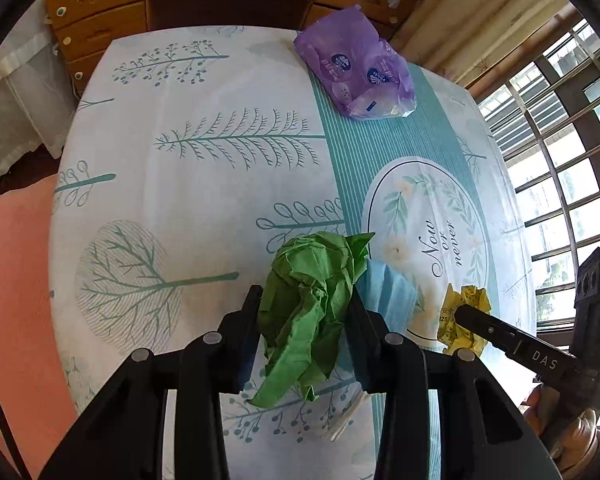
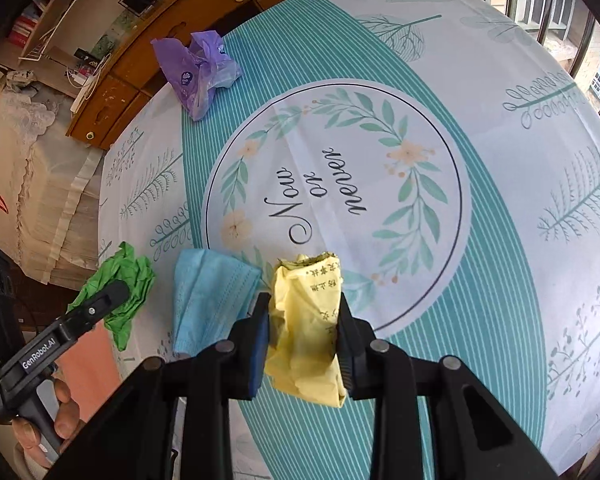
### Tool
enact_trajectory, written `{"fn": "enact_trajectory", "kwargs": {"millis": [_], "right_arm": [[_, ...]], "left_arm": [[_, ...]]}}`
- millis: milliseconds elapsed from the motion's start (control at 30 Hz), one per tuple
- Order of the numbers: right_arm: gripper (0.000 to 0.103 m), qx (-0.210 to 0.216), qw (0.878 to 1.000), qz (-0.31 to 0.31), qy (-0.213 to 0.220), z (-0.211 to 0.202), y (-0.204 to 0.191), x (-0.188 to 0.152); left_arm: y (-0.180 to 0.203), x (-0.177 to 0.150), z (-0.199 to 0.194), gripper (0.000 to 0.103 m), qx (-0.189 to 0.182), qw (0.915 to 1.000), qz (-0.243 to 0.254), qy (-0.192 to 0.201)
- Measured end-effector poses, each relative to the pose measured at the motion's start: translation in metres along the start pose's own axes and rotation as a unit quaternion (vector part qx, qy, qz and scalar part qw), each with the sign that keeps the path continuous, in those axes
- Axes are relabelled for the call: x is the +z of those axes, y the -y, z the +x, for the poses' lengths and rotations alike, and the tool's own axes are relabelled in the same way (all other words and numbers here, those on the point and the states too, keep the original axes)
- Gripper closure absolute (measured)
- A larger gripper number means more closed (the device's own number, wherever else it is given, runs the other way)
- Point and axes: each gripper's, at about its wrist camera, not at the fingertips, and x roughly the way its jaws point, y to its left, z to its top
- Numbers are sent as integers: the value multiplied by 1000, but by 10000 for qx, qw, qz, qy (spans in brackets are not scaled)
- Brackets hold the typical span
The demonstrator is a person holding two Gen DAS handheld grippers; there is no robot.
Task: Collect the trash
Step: 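Carry both gloves over the bin and open both grippers to drop them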
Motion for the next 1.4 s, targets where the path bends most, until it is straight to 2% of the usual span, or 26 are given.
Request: {"fn": "enact_trajectory", "kwargs": {"millis": [200,367,667,900,1033,1200,1400], "right_arm": [[74,58,10000,-37,-57,-16,14,-32],[74,123,9997,-211,-33,-40,27,-58],[73,408,9938,-1029,83,-104,52,-114],[73,534,9863,-1554,173,-154,96,-171],[73,601,9831,-1725,136,-170,121,-201],[73,589,9797,-1917,10,-181,146,-232],[73,536,9784,-1986,-226,-180,166,-265]], "left_arm": [[15,-45,-37,66,-23,9998,-41,203],[49,-93,-56,66,91,9995,169,248],[136,-179,-98,66,221,9964,295,764],[208,-258,-114,66,387,9940,343,966],[236,-300,-122,66,483,9925,256,1091],[256,-347,-128,66,600,9923,119,1081],[262,-387,-123,66,856,9931,47,805]]}}
